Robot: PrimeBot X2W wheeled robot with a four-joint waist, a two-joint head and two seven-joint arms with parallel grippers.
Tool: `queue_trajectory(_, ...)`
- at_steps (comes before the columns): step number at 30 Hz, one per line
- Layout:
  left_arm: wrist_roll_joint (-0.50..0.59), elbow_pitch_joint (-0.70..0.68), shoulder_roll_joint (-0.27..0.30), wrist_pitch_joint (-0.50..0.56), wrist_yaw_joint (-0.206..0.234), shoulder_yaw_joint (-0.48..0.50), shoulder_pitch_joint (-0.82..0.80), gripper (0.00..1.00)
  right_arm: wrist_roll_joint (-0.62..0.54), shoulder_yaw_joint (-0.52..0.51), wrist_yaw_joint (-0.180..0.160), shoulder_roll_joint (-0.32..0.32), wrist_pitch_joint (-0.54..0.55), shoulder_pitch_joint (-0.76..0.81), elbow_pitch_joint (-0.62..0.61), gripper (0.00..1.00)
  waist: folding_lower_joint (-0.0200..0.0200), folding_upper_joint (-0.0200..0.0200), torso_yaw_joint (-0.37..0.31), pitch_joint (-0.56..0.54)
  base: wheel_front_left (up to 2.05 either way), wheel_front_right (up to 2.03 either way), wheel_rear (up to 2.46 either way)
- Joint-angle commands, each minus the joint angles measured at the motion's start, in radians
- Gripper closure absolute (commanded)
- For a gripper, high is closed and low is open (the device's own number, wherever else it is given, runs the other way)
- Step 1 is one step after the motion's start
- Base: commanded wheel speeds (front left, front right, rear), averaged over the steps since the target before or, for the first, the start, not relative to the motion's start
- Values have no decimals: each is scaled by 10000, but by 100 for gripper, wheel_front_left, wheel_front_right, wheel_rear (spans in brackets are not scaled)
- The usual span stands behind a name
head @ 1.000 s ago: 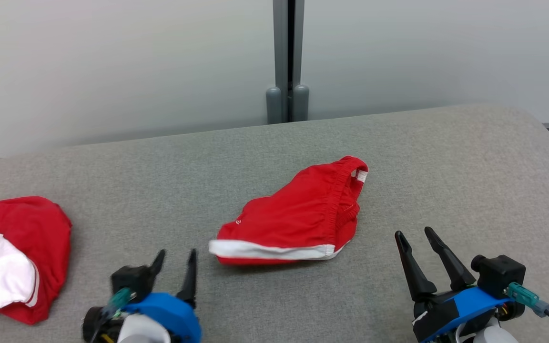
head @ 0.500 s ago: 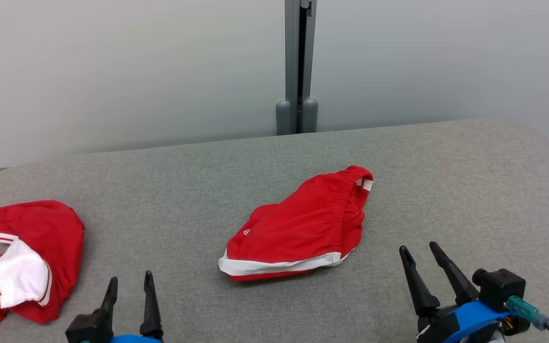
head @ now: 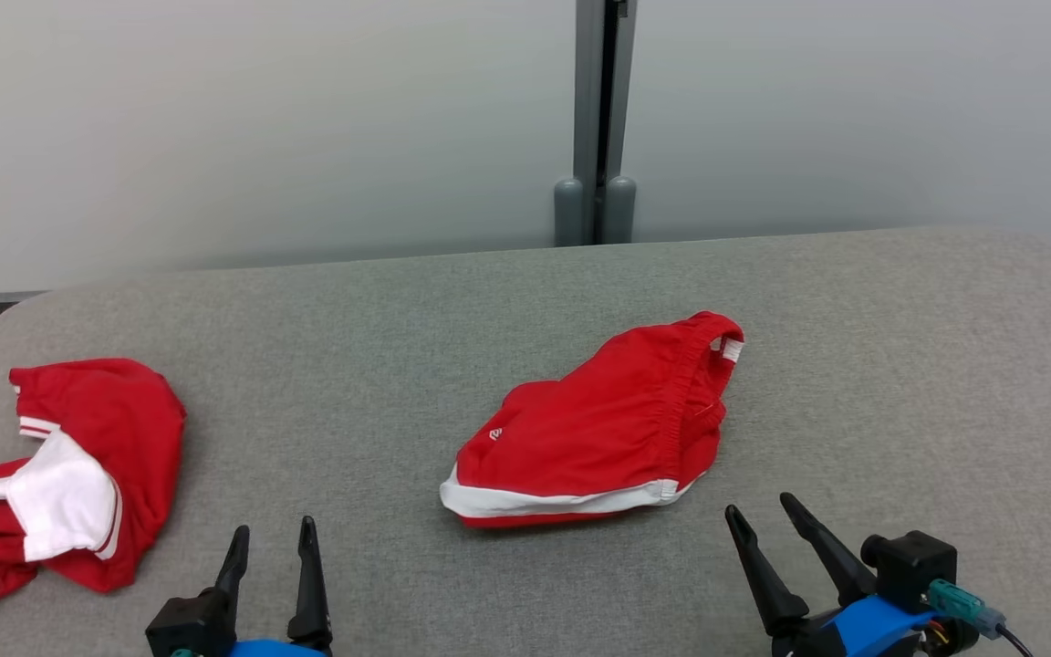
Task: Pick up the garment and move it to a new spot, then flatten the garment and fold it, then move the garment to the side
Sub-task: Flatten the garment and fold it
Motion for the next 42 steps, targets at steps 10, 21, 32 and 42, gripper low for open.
queue_trajectory(10, -265, -14, -11, -26, 218, -581, -436, 0, 723, 1196, 2, -553, -25, -1169, 1216, 0, 0, 0, 957, 1008, 0, 0, 0)
queue_trajectory(21, -409, -165, -11, -26, 336, -833, -841, 0, 939, 1743, 1, -855, -25, -2027, 1564, 0, 0, 0, 1363, 1770, 0, 0, 0)
queue_trajectory(32, -510, -79, -11, -26, 351, -1033, -1020, 0, 820, 1877, 2, -993, -27, -1972, 751, 100, 0, 0, 1365, 1856, 0, 0, 0)
queue_trajectory(42, -829, 180, -10, -27, 211, -1278, -824, 0, 523, 1764, 2, -1238, -27, -2803, -1044, 100, 0, 0, 1572, 1122, 0, 0, 0)
